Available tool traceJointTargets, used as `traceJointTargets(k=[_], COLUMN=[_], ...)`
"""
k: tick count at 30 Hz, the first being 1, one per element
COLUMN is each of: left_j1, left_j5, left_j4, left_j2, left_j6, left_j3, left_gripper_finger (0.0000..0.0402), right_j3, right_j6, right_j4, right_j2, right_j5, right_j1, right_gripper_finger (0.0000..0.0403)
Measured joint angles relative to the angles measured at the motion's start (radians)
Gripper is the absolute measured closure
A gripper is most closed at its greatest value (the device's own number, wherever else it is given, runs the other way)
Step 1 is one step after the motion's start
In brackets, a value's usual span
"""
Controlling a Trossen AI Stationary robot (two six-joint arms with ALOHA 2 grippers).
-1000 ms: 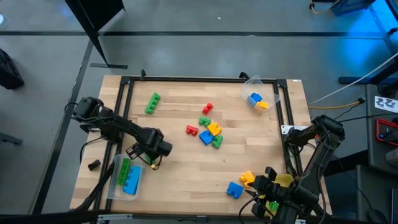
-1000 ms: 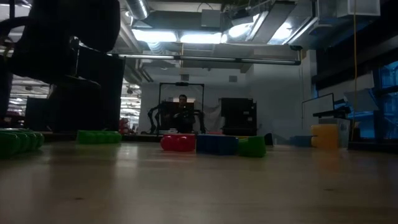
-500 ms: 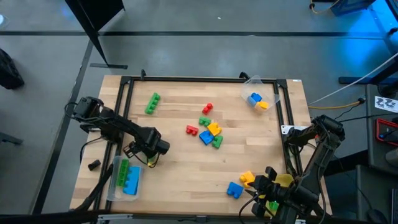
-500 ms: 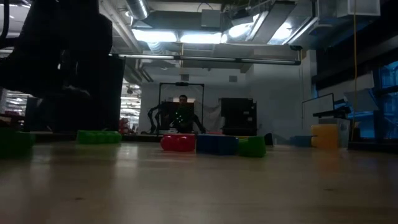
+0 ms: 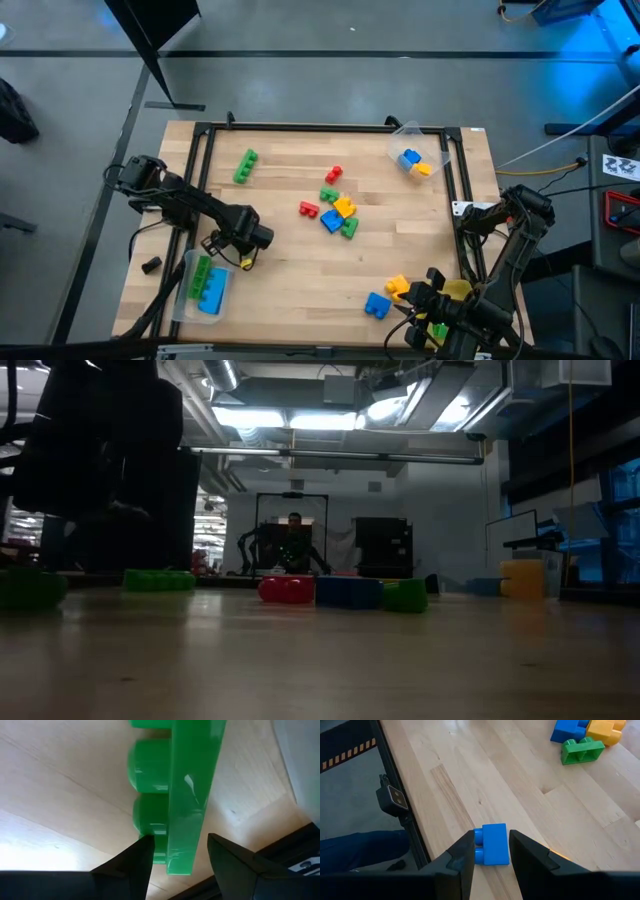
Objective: Sort blocks by size
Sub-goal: Put the bottom 4 stud green game piece into the bottom transparent bin
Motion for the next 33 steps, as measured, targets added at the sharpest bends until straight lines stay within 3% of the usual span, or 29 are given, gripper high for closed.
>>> traceJointTargets(k=[5,15,28,33], left_j1=[0.0,0.0,0.0,0.0], left_j5=[-0.002,0.004,0.004,-0.042], left_j4=[0.003,0.001,-0.014,-0.029], left_j2=[0.0,0.0,0.003,0.003], left_j6=[0.008,0.006,-0.059,-0.099], left_j3=[0.0,0.002,0.065,0.088], left_gripper_finger=[0.0232,0.0354,0.0351,0.0356], right_j3=[0.0,0.0,0.0,0.0], right_j6=[0.0,0.0,0.0,0.0], right_j4=[0.0,0.001,0.001,0.001], right_j2=[0.0,0.0,0.0,0.0], right_j5=[0.0,0.0,0.0,0.0], right_j1=[0.0,0.0,0.0,0.0], right_gripper_finger=[0.0281,0.0281,0.0281,0.0281])
